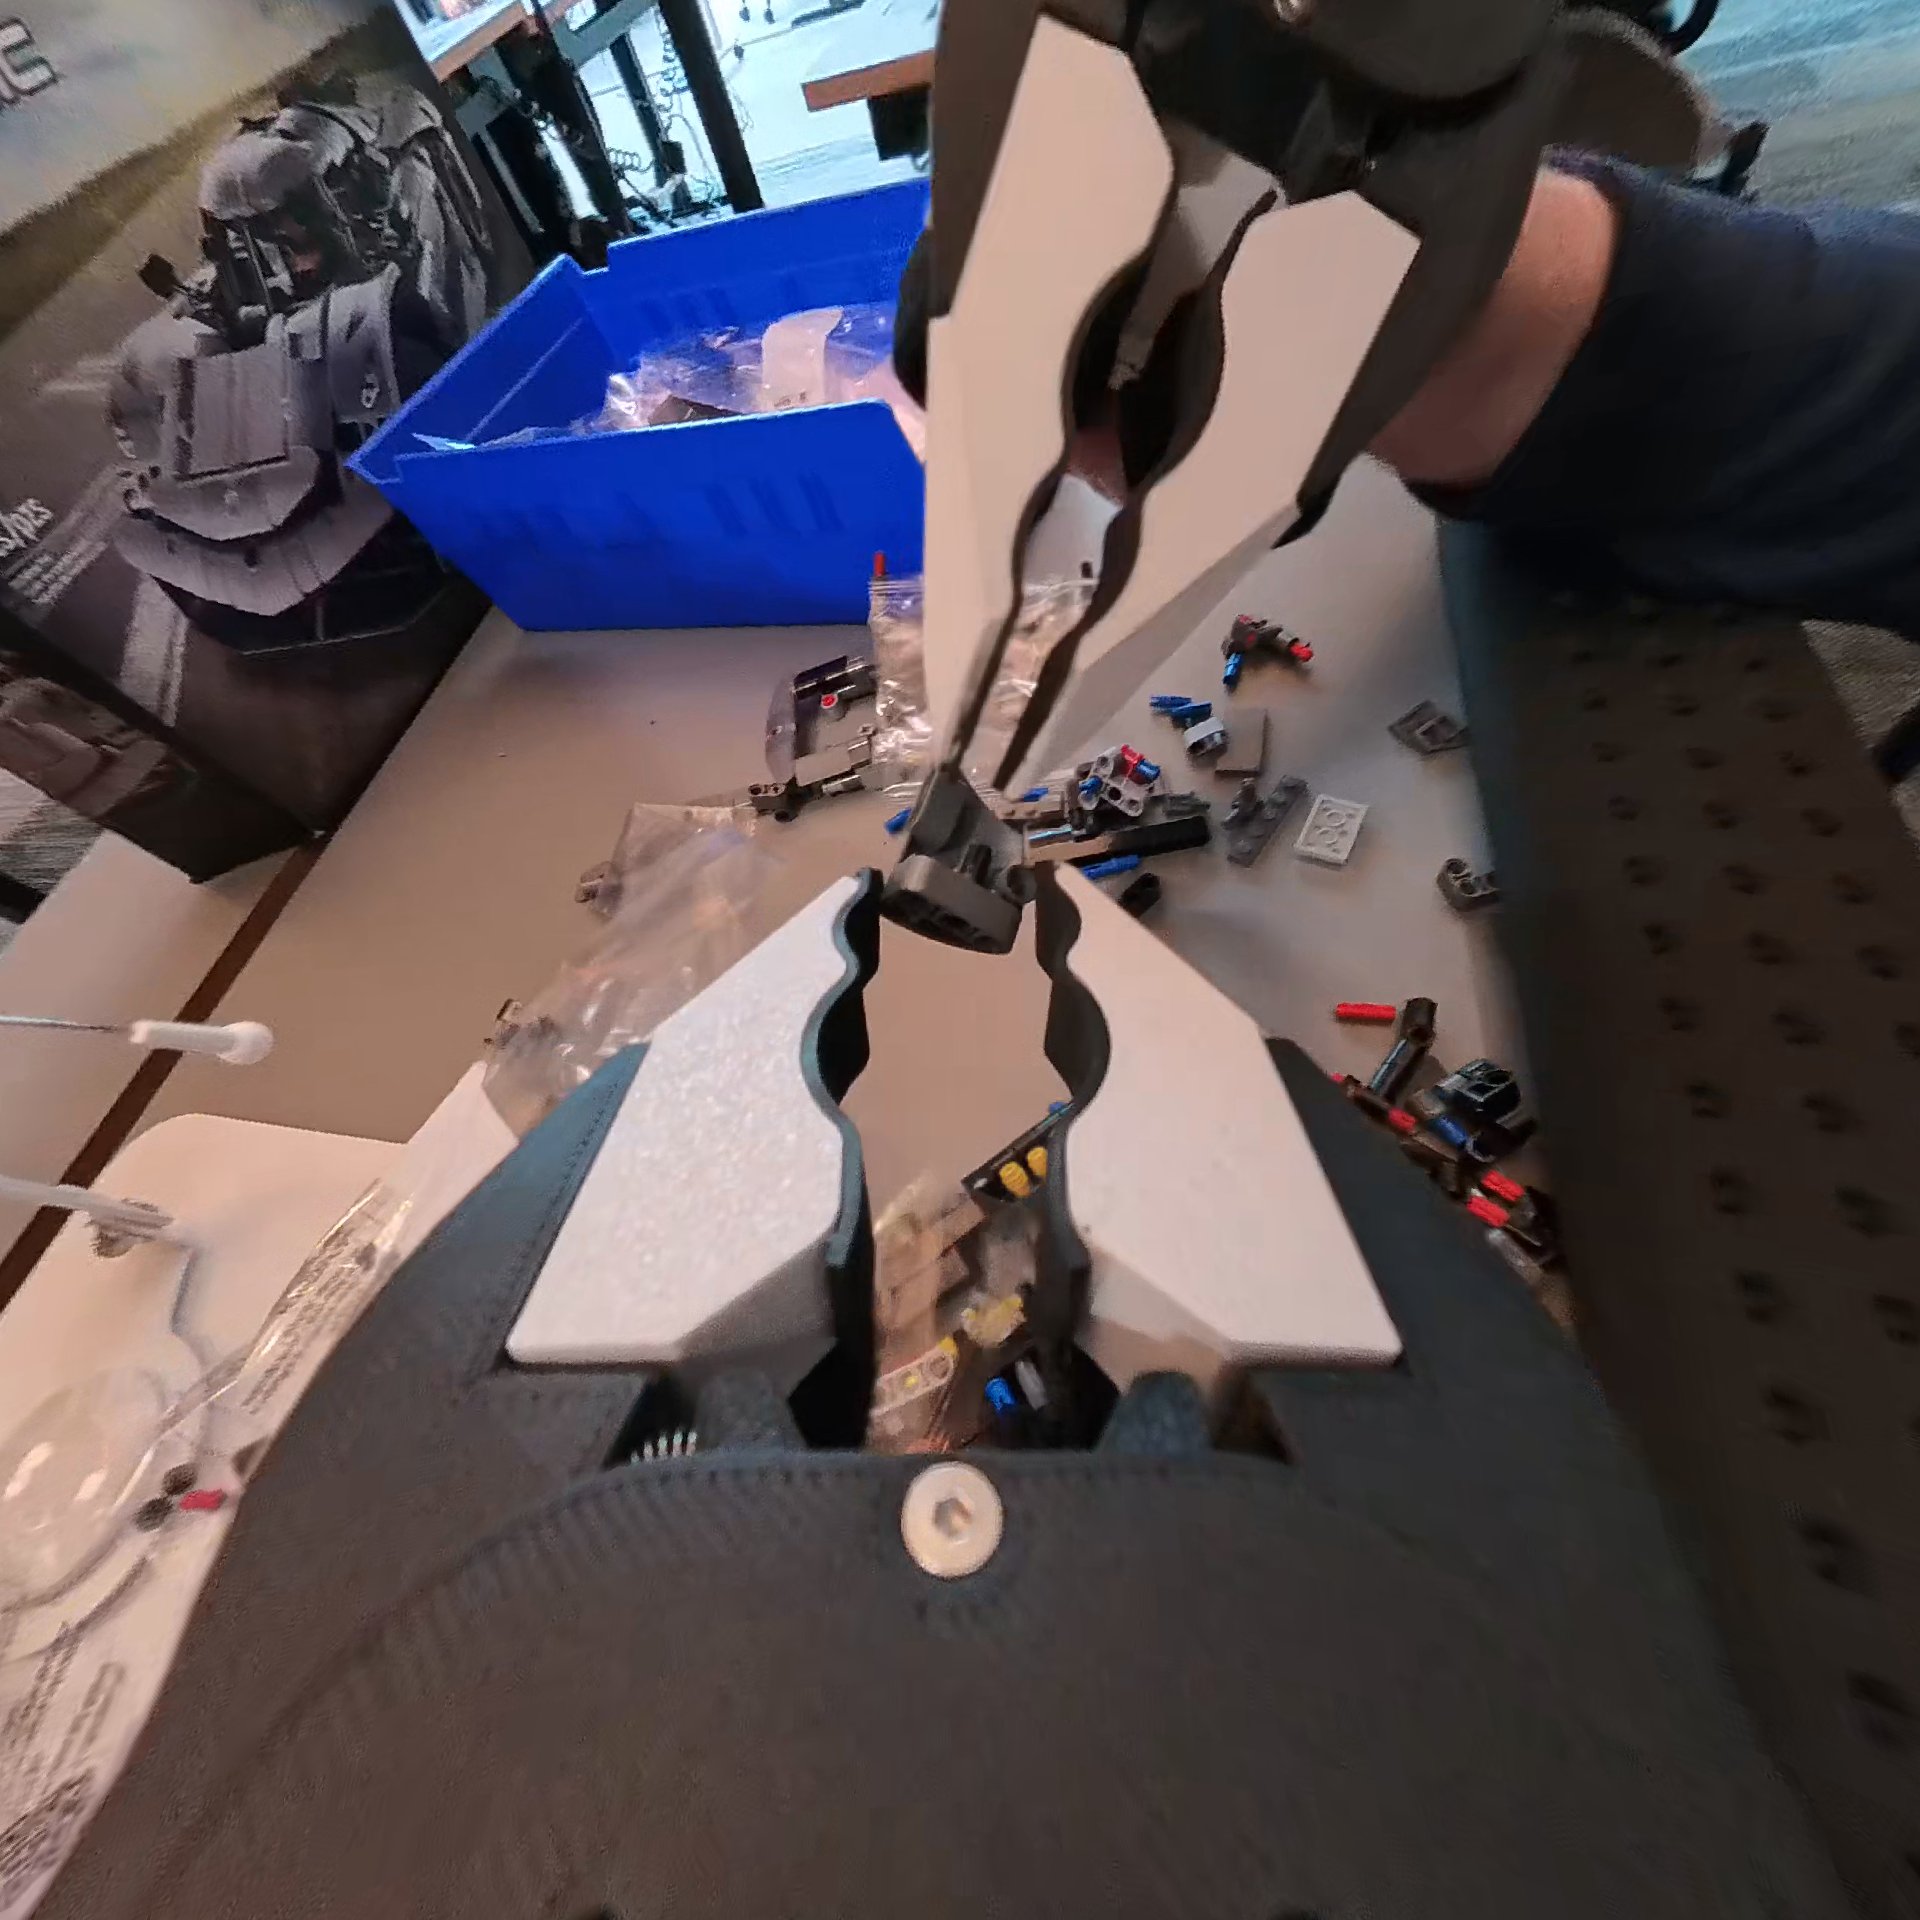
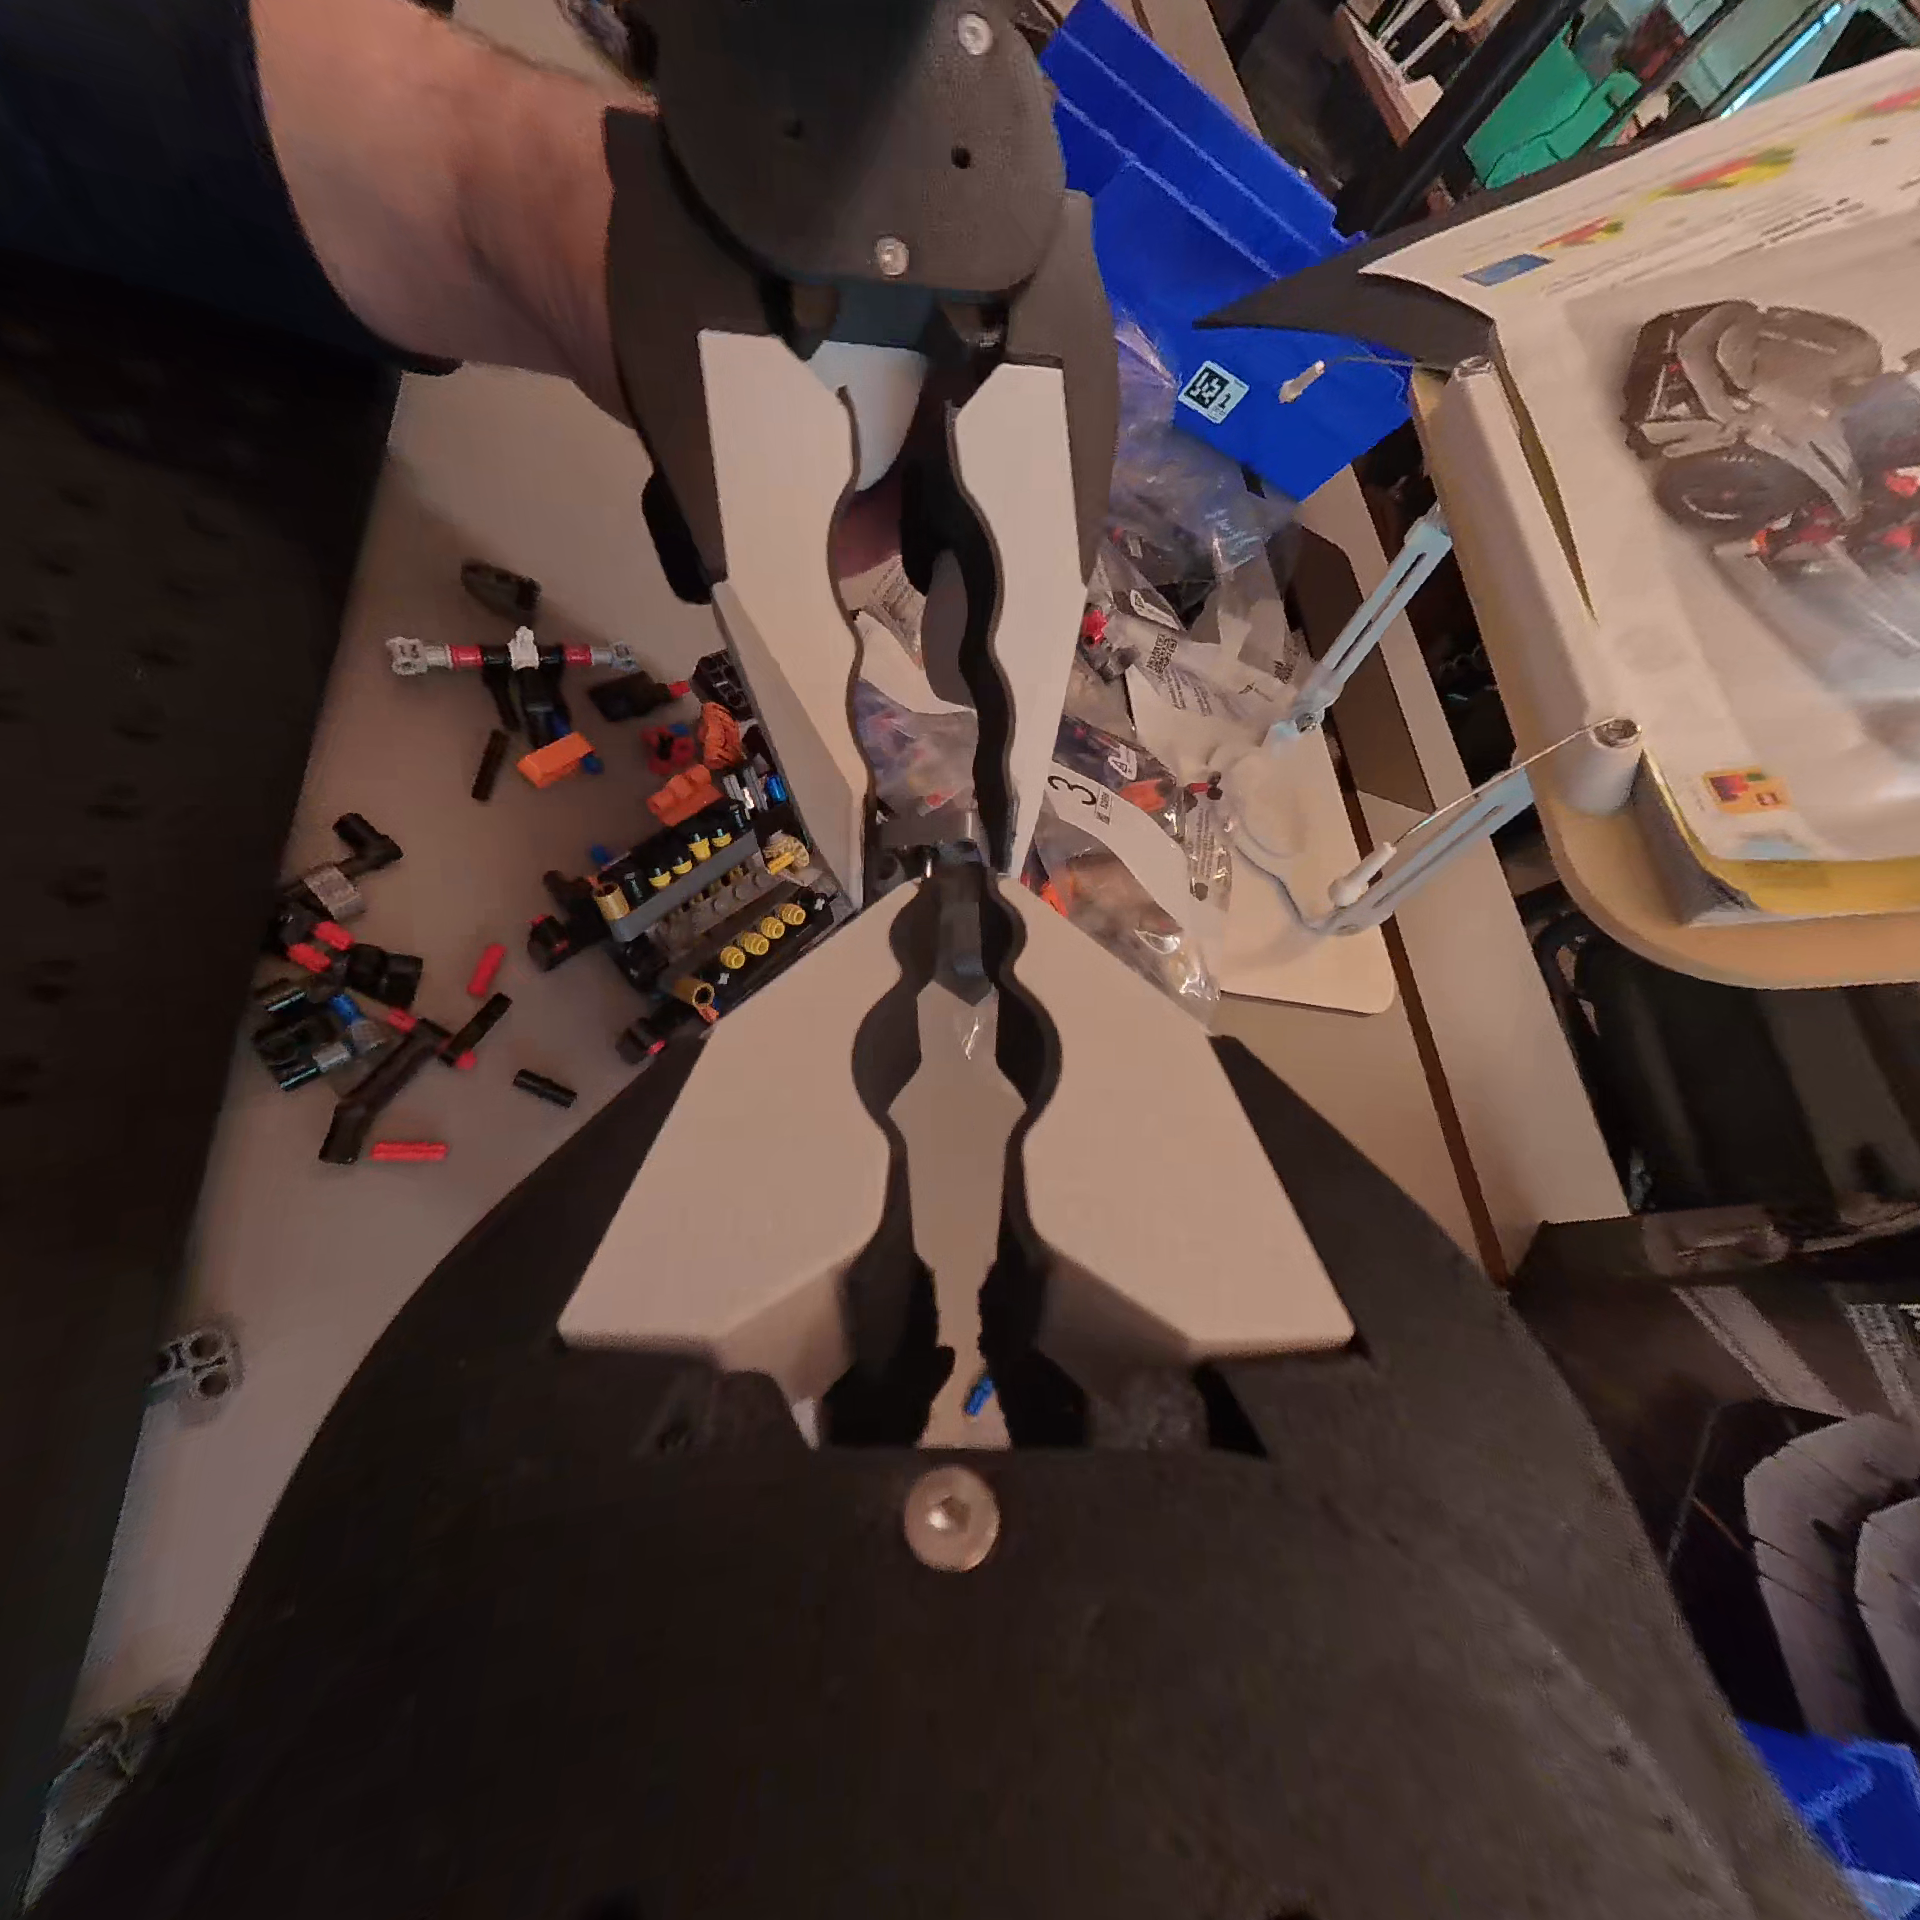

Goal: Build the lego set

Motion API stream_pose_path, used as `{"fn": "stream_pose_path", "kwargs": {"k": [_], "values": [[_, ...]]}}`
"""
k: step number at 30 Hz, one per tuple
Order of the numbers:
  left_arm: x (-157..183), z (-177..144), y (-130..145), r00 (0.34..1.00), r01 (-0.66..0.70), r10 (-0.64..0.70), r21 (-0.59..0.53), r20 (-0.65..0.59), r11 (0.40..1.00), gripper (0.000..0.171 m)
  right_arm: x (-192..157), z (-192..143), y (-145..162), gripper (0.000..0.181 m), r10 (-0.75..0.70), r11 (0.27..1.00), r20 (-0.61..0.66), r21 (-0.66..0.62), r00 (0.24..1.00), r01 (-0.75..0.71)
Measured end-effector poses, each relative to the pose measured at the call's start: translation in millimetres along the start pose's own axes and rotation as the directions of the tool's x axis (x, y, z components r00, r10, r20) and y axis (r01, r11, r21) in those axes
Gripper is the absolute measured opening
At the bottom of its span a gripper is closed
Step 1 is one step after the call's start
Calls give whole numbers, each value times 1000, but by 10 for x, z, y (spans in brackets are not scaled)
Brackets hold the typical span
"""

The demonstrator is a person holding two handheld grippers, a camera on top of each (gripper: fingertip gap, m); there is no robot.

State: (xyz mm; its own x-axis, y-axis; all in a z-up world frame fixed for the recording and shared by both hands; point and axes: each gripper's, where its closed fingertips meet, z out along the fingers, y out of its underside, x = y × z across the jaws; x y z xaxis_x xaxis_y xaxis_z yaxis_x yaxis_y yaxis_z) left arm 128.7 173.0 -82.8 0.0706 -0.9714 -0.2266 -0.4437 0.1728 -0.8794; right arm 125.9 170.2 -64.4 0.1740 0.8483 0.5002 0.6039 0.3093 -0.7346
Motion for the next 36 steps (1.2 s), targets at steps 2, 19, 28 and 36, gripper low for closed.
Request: {"fn": "stream_pose_path", "kwargs": {"k": [2,19,28,36], "values": [[40,-16,-20,998,34,-33,20,-49,999,27,-40,18,11,4,-35,999,0,-24,999,35],[90,-79,13,970,175,-167,28,-176,984,27,-137,150,25,0,-153,982,-38,-117,988,148],[131,-159,-62,943,238,-213,67,-256,969,27,-144,119,-80,0,-196,978,-71,-83,978,190],[210,-243,-73,859,361,-311,52,-406,931,27,-214,140,-149,2,-314,945,-105,-134,944,300]]}}
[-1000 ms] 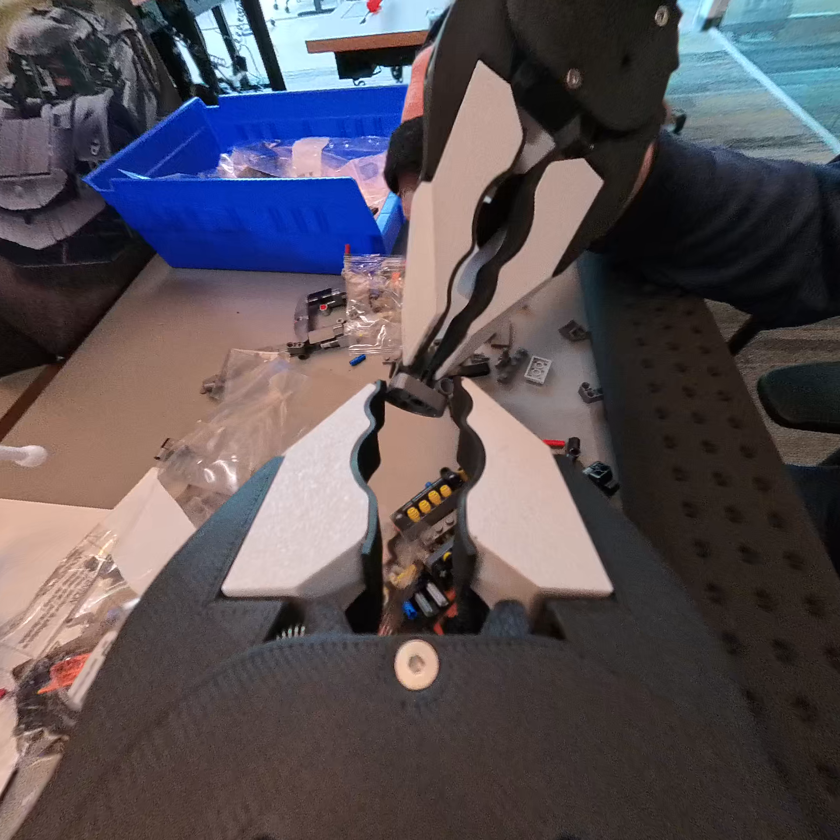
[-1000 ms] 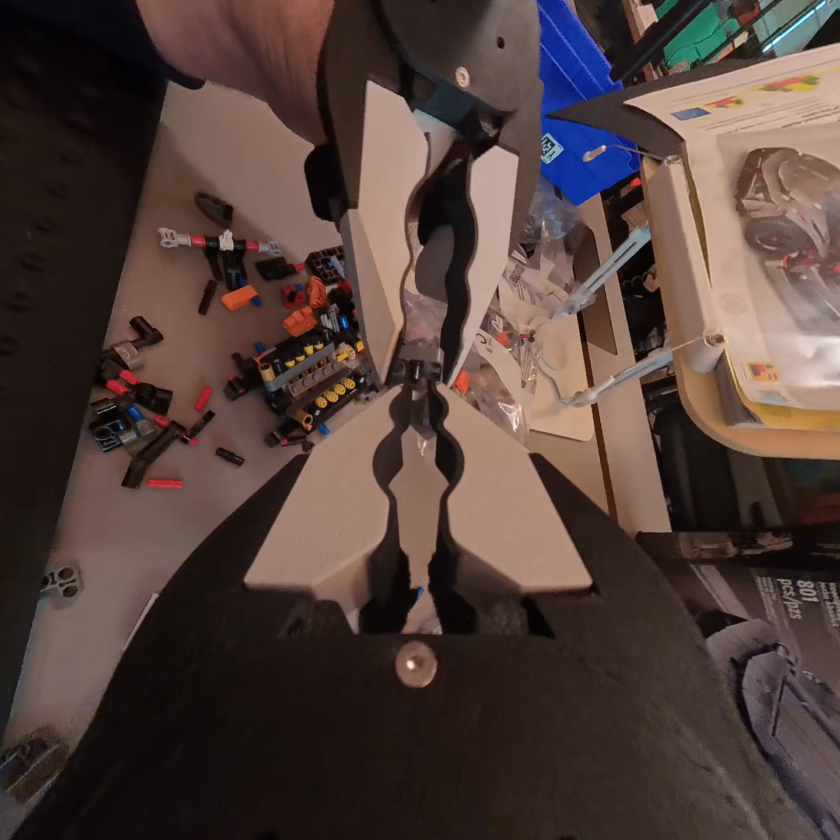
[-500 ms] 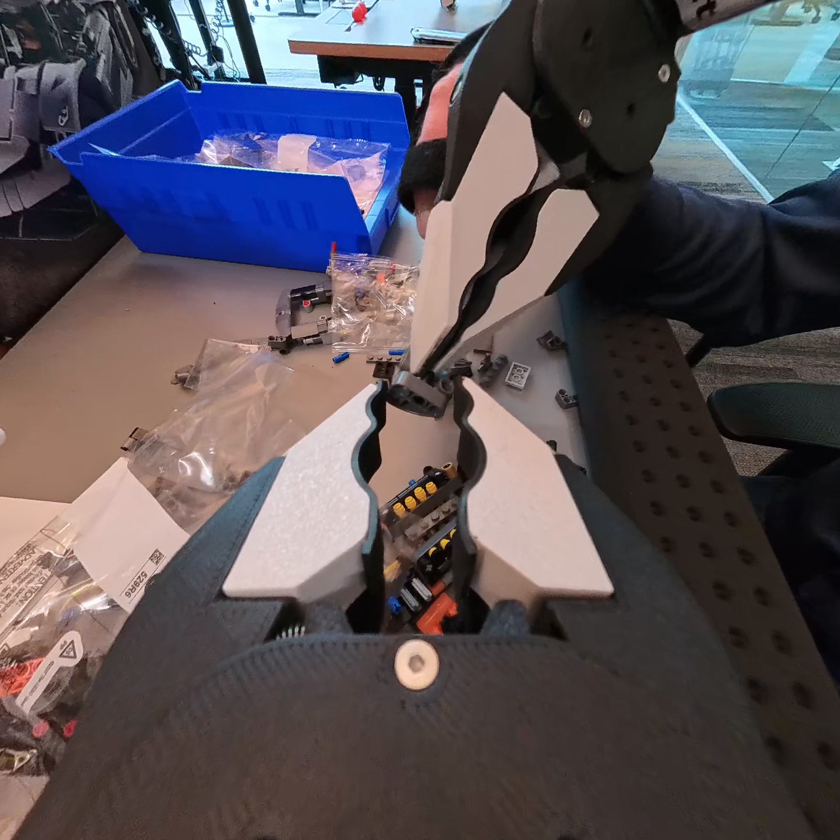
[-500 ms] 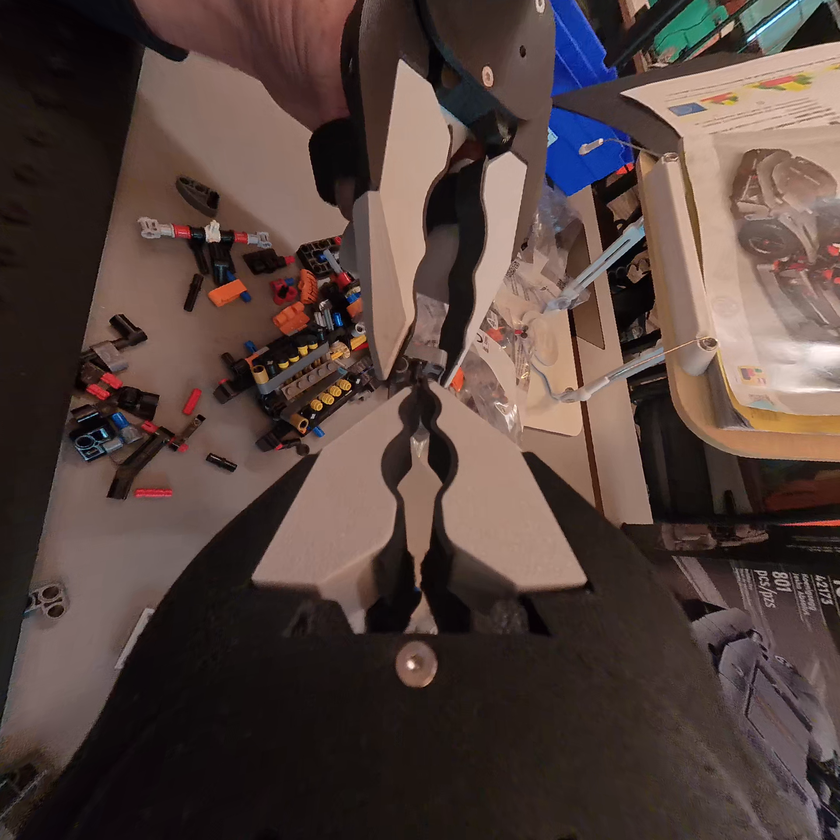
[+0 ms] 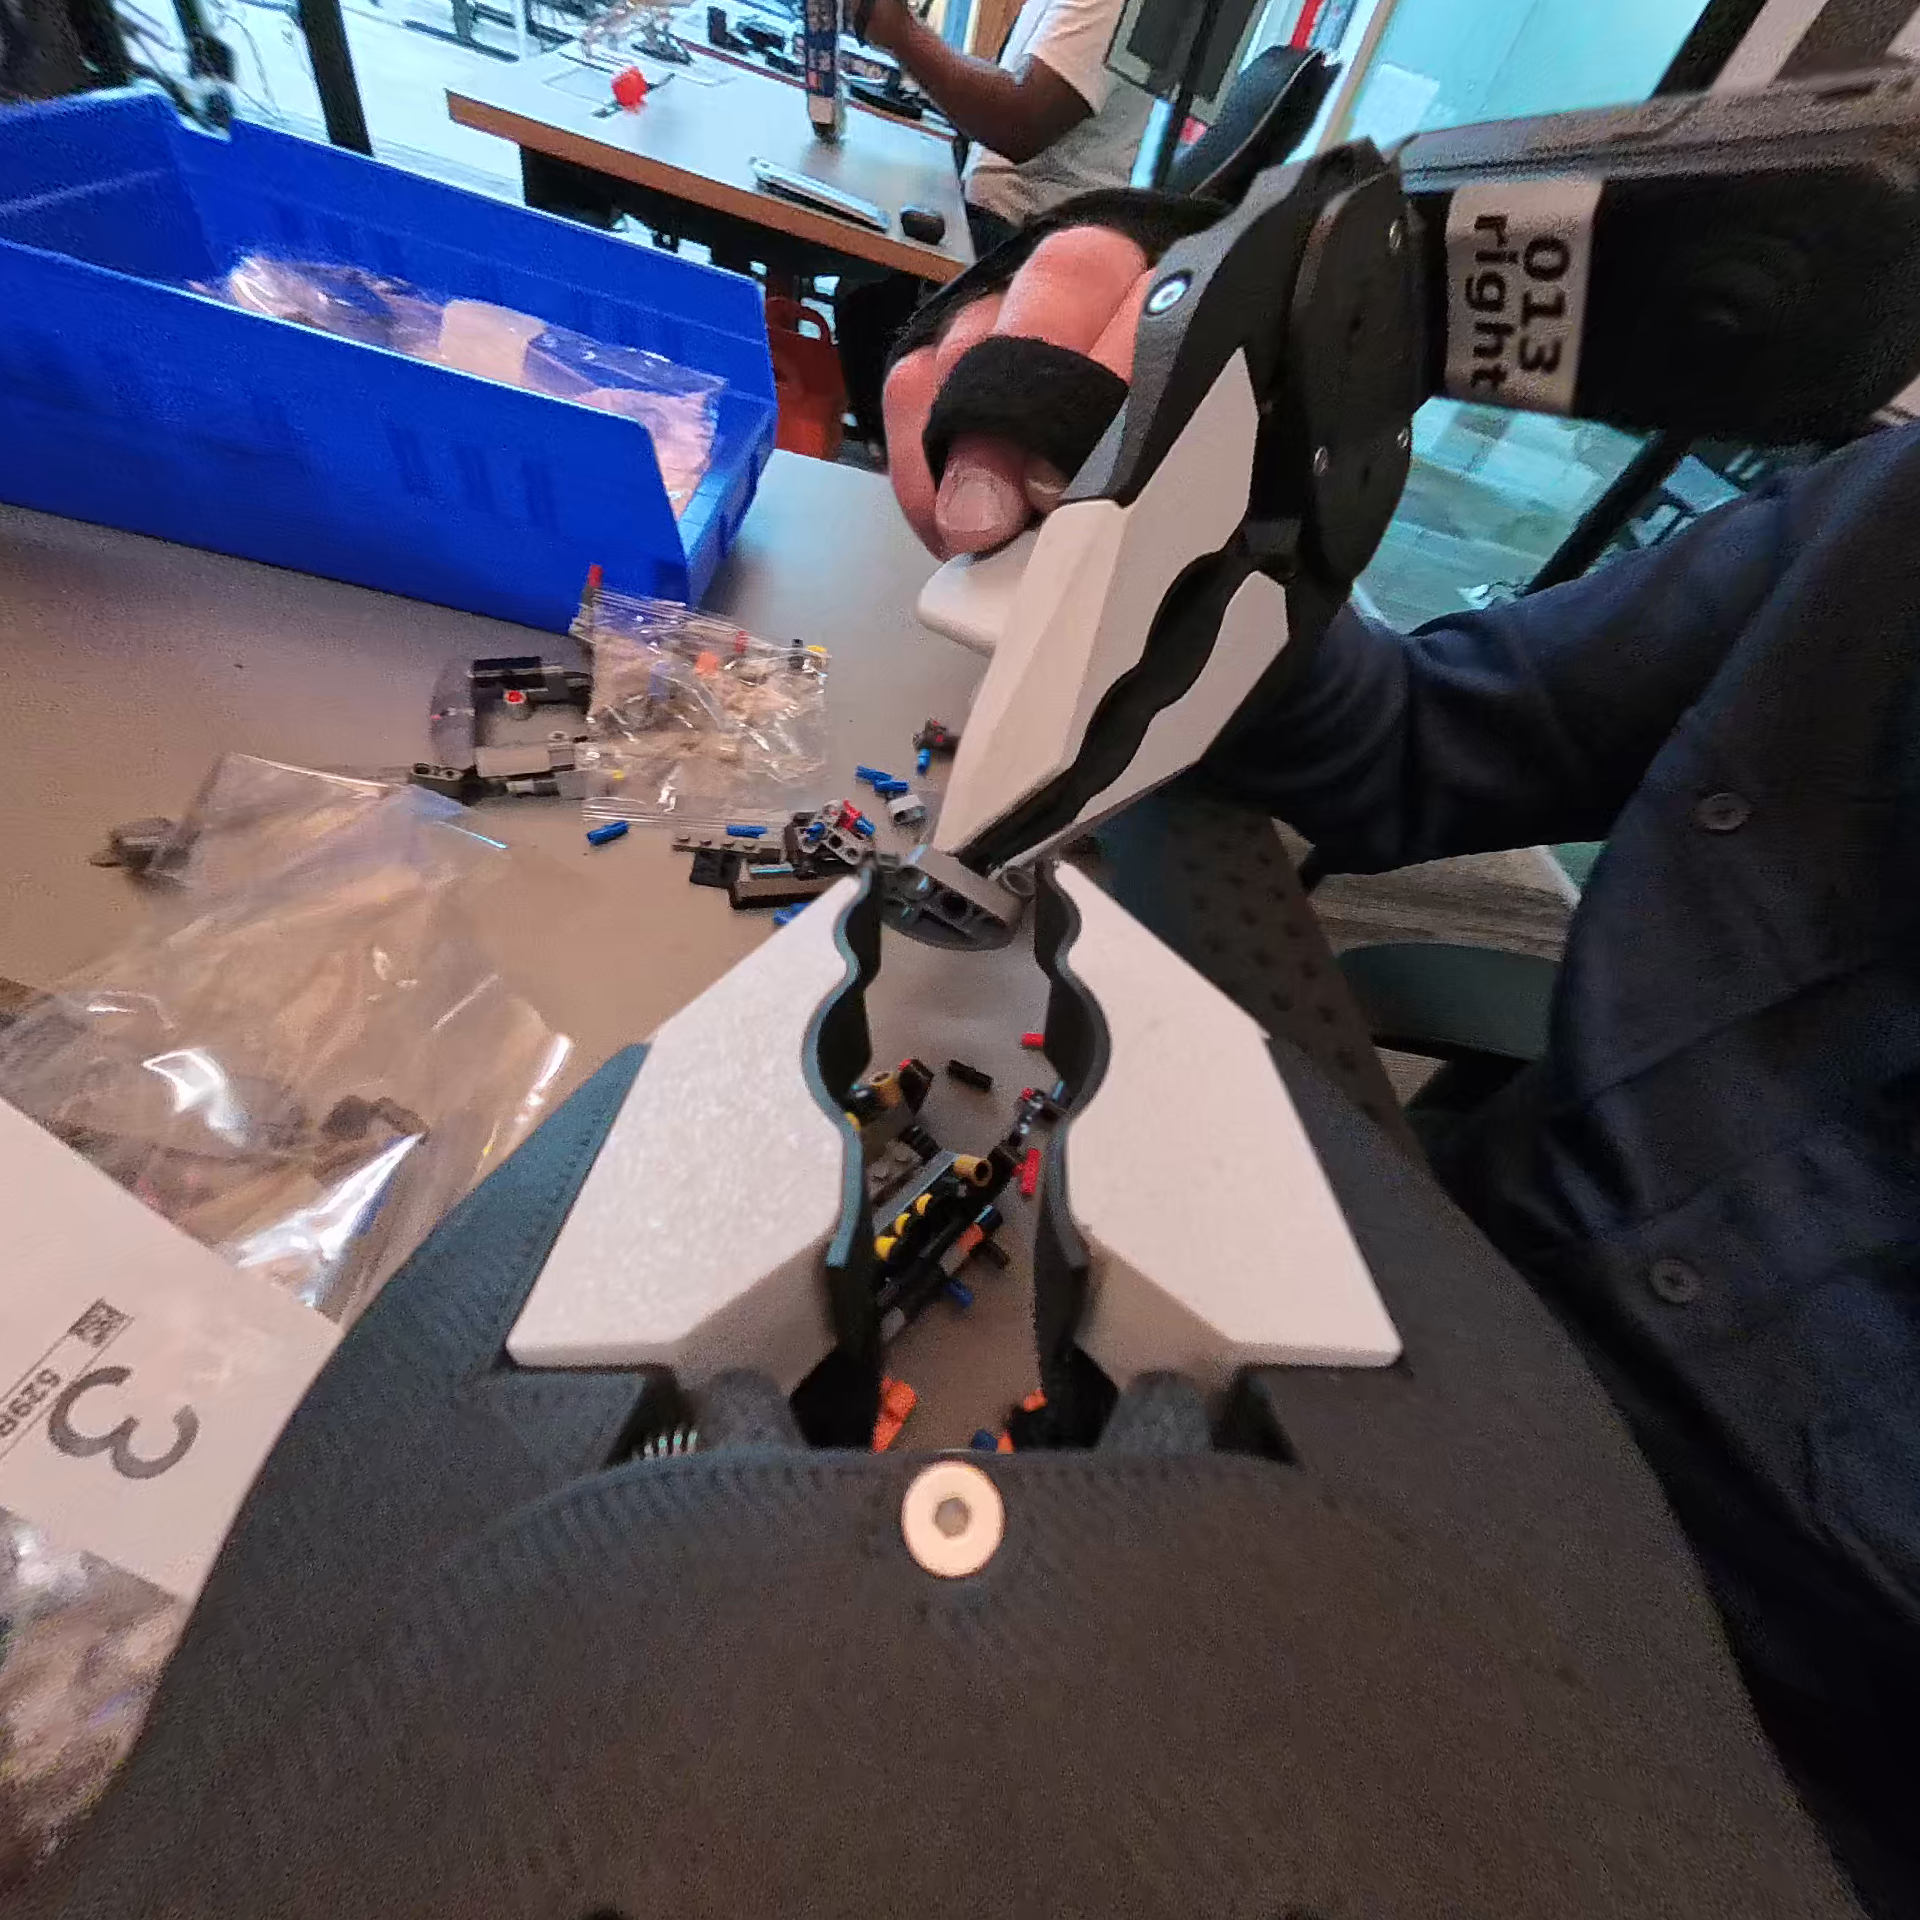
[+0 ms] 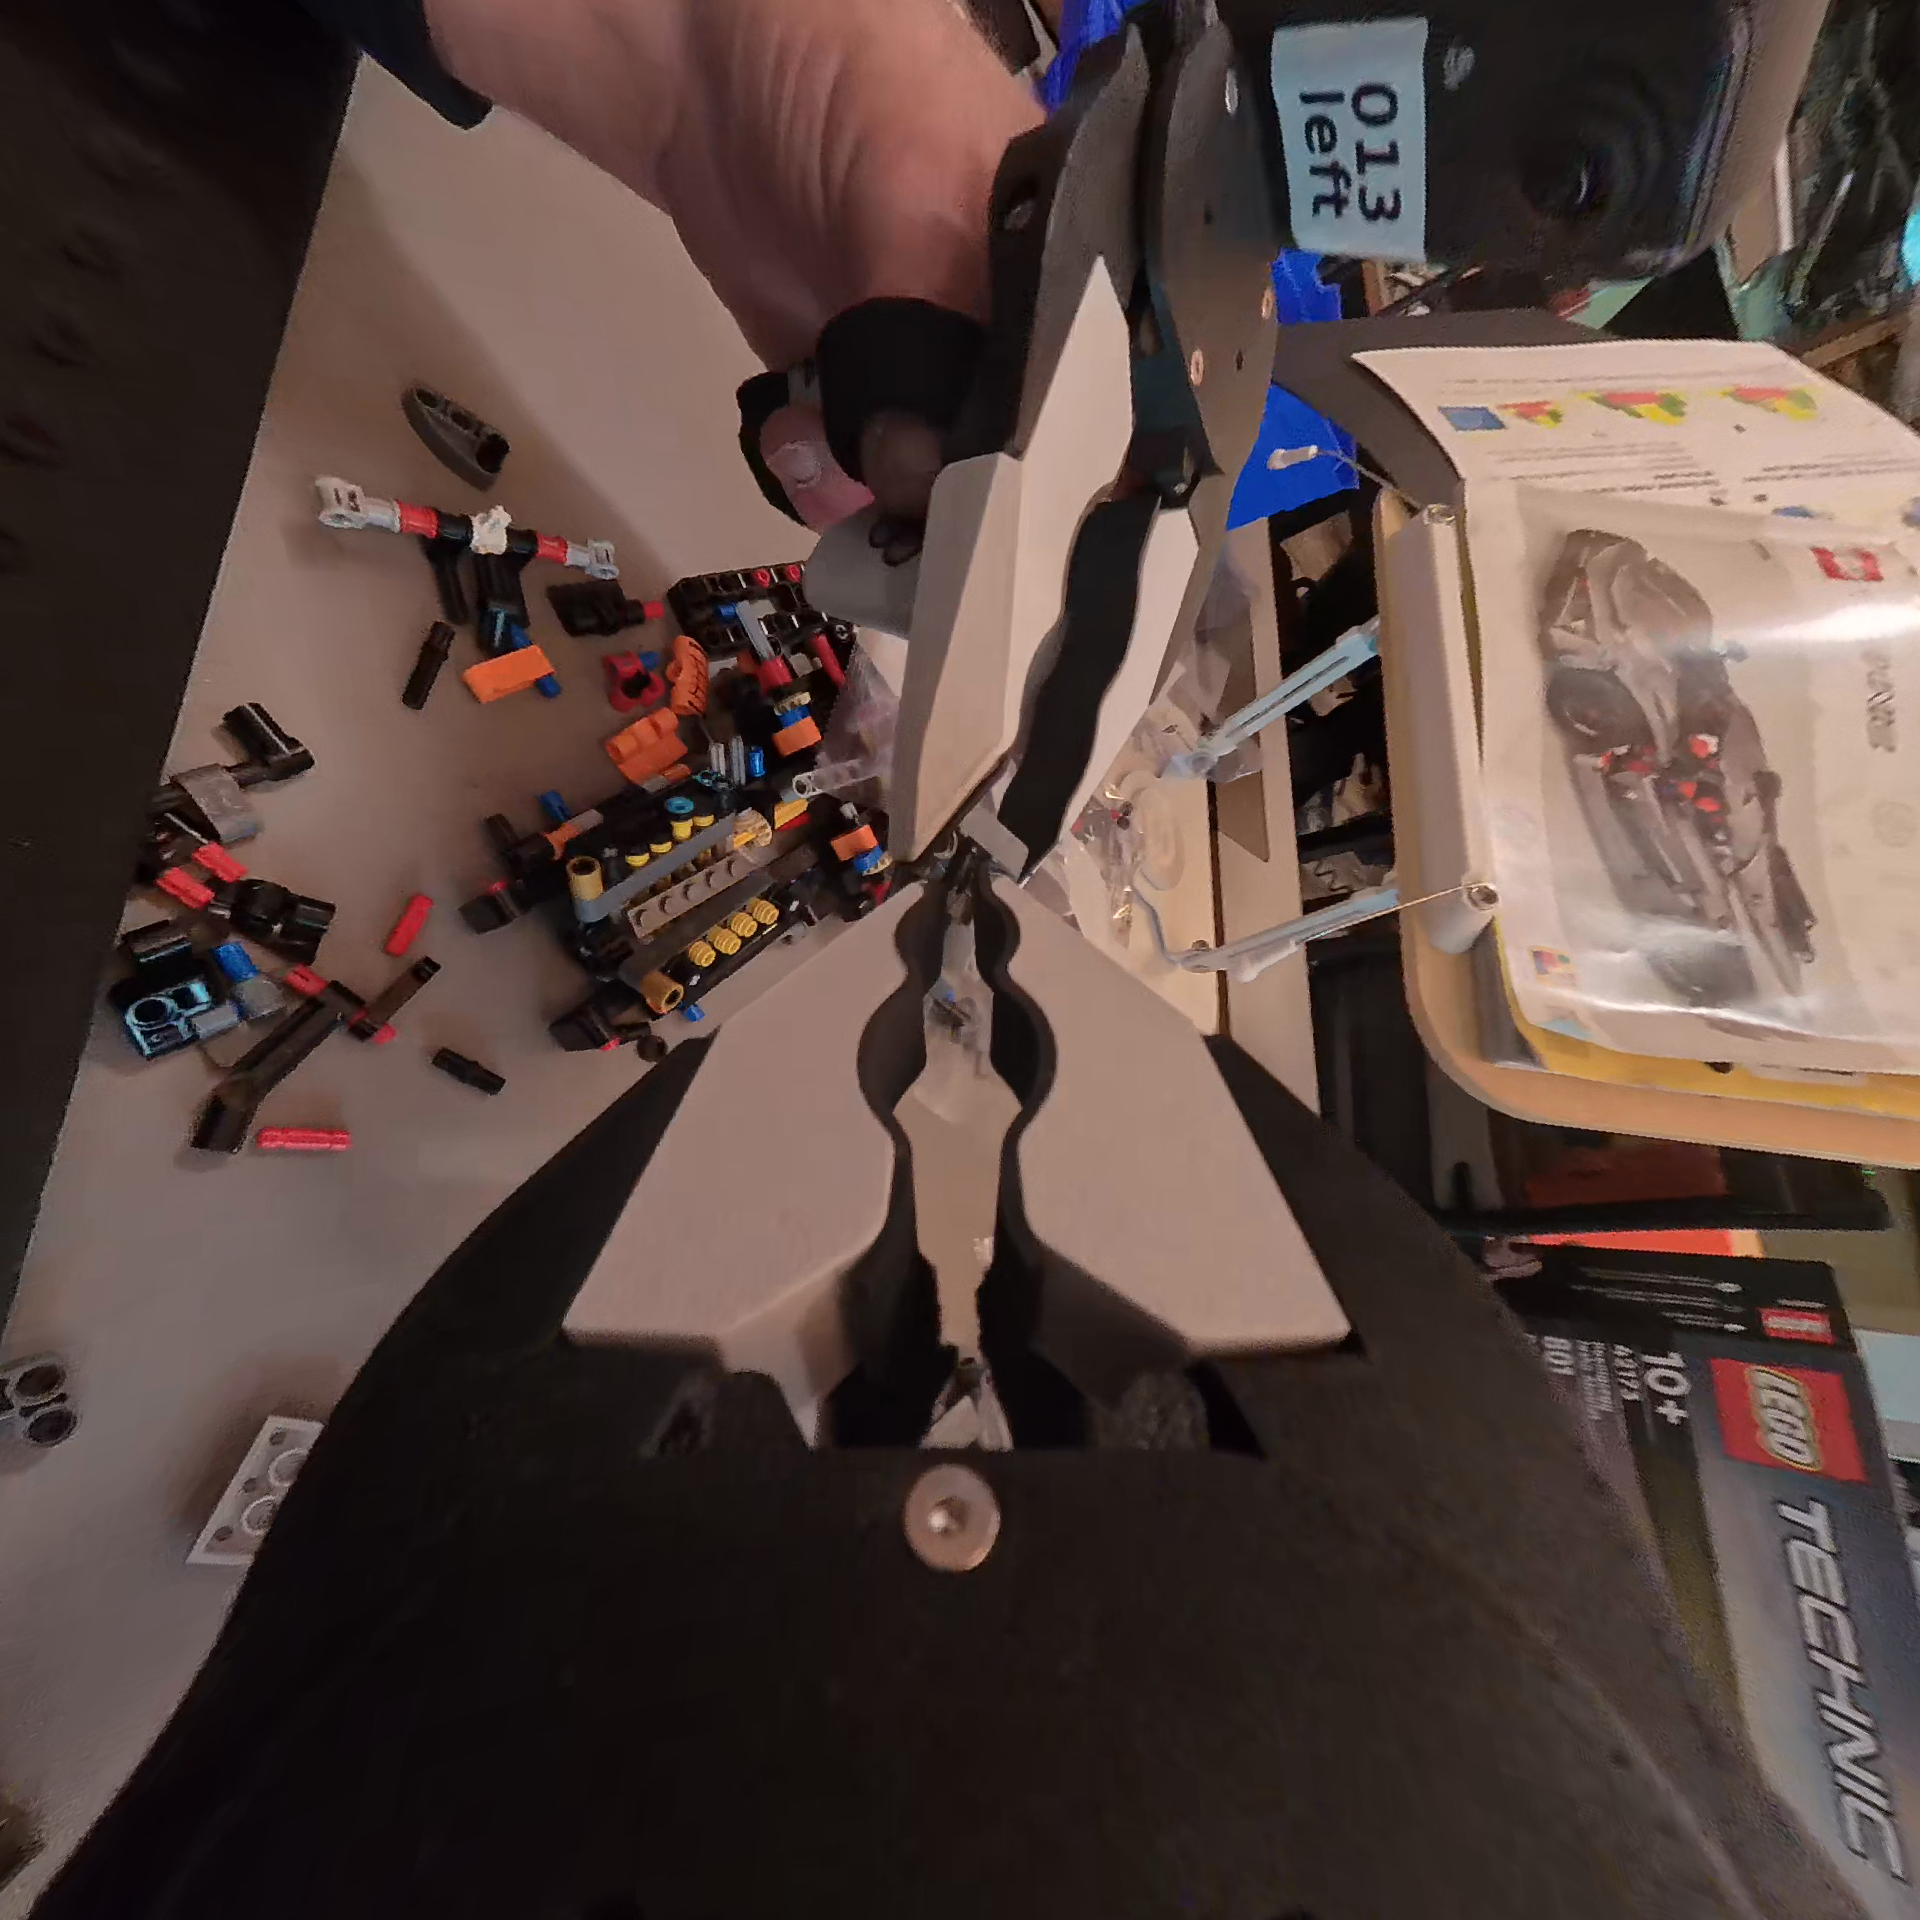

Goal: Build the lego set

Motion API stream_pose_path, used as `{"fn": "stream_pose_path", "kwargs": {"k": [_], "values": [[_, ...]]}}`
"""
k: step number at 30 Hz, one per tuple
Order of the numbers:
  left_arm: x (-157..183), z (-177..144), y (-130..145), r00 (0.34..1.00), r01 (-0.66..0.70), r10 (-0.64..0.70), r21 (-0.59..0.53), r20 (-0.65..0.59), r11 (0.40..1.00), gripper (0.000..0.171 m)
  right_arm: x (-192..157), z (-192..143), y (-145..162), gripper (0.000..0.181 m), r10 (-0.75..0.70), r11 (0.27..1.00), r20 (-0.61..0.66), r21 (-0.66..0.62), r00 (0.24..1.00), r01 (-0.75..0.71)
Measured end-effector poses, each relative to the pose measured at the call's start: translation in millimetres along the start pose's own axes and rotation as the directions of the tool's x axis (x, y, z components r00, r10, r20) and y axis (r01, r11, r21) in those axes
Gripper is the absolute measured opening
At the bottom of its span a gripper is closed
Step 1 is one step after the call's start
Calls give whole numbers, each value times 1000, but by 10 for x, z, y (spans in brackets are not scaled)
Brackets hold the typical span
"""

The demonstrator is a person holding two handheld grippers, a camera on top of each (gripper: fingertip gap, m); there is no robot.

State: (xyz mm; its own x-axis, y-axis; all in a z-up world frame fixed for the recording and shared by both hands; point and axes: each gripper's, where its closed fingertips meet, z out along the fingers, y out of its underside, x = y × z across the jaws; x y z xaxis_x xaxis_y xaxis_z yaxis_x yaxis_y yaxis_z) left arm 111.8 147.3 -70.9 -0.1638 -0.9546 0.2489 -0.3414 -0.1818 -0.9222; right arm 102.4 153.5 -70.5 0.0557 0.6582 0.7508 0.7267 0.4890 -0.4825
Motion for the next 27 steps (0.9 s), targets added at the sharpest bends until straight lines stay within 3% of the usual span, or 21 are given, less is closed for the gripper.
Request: {"fn": "stream_pose_path", "kwargs": {"k": [13,24,26,27], "values": [[86,-84,-36,979,146,-138,44,-150,988,26,15,-9,-132,1,-139,988,-112,-78,984,131],[86,-89,-79,985,130,-123,58,-120,990,25,46,-44,-114,0,-63,995,-110,-84,992,54],[-10,-196,-164,987,146,-137,126,-84,981,26,35,-71,-101,0,-48,996,-92,-80,995,40],[31,-283,-235,982,161,-141,170,-124,972,25,26,-90,-113,0,-29,998,-81,-62,996,24]]}}
